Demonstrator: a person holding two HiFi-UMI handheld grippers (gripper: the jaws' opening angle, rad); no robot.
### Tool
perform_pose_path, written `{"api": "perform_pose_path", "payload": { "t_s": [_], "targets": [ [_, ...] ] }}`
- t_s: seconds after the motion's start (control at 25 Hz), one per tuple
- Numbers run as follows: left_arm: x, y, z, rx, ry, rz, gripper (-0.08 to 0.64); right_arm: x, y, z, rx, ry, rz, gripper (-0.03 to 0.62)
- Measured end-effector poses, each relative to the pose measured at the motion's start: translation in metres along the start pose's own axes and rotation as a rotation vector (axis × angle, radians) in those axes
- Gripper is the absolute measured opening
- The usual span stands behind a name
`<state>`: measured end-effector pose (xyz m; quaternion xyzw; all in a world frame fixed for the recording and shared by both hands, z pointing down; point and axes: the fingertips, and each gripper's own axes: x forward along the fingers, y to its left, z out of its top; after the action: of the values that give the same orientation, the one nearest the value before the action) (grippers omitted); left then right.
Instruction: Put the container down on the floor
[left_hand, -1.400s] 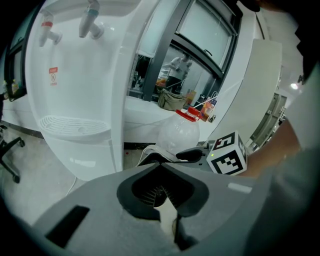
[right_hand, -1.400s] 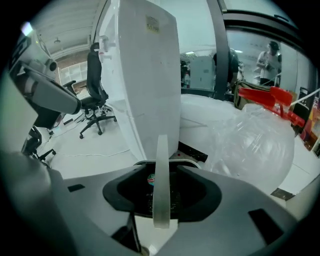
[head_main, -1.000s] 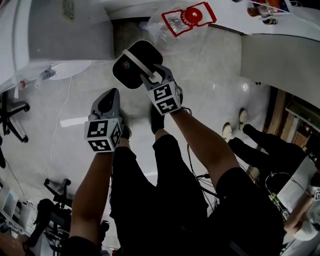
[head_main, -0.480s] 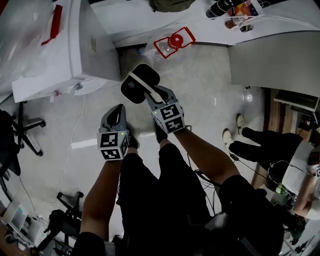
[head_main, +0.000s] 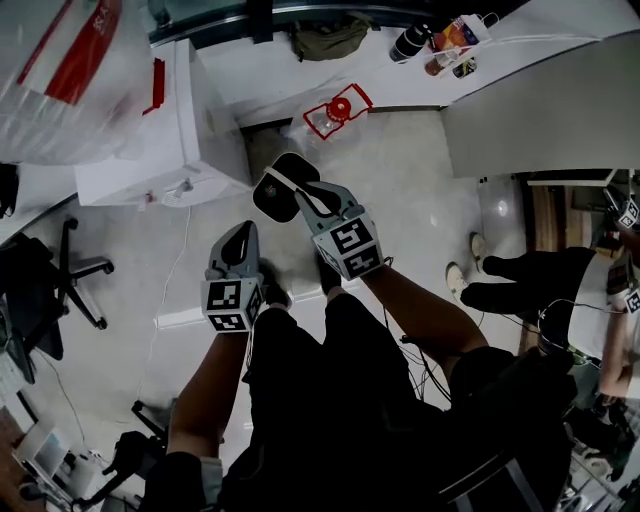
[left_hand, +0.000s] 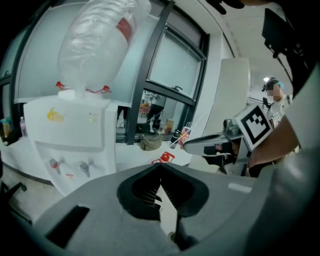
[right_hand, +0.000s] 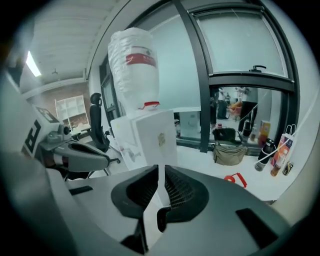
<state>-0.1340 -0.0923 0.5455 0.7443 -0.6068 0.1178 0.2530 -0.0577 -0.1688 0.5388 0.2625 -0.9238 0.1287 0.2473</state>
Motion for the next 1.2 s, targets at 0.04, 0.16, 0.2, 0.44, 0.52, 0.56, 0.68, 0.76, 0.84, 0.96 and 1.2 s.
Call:
{"api": "perform_pose_path", "payload": {
  "t_s": [0.04, 0.16, 0.2, 0.44, 0.52, 0.56, 0.68, 0.76, 0.84, 0.96, 1.2],
  "targets": [
    [-0.006, -0.003, 0.007, 0.014, -0.009, -0.007, 0.011, -0.006, 0.001, 0.01, 0.002, -0.009, -0.008, 0.041],
    [-0.022, -0.007, 0.029, 0.034, -0.025, -0.004, 0.011, -0.028, 0.004, 0.039, 0.005, -0.05, -0.026, 0.034],
    [-0.028, -0.008, 0.037, 0.036, -0.035, 0.0, 0.011, -0.035, 0.006, 0.048, 0.008, -0.065, -0.019, 0.034],
    [-0.062, -0.017, 0.078, 0.038, -0.086, 0.002, 0.011, -0.072, 0.014, 0.086, 0.046, -0.104, -0.017, 0.029],
    [-0.073, -0.02, 0.088, 0.044, -0.1, 0.004, 0.011, -0.083, 0.017, 0.099, 0.048, -0.123, -0.011, 0.026],
    [-0.078, -0.021, 0.093, 0.047, -0.107, 0.007, 0.011, -0.088, 0.019, 0.105, 0.045, -0.133, -0.006, 0.025],
    [-0.09, -0.021, 0.111, 0.049, -0.132, 0.018, 0.012, -0.102, 0.023, 0.125, 0.05, -0.162, 0.009, 0.021],
    [-0.095, -0.019, 0.124, 0.054, -0.153, 0.024, 0.011, -0.108, 0.021, 0.137, 0.057, -0.178, 0.006, 0.018],
    [-0.101, -0.02, 0.136, 0.057, -0.168, 0.03, 0.011, -0.114, 0.019, 0.146, 0.06, -0.188, 0.003, 0.018],
    [-0.108, -0.023, 0.148, 0.058, -0.184, 0.035, 0.011, -0.125, 0.017, 0.155, 0.055, -0.196, 0.002, 0.017],
    [-0.118, -0.023, 0.169, 0.048, -0.216, 0.05, 0.011, -0.138, 0.013, 0.168, 0.046, -0.219, -0.006, 0.014]
  ]
}}
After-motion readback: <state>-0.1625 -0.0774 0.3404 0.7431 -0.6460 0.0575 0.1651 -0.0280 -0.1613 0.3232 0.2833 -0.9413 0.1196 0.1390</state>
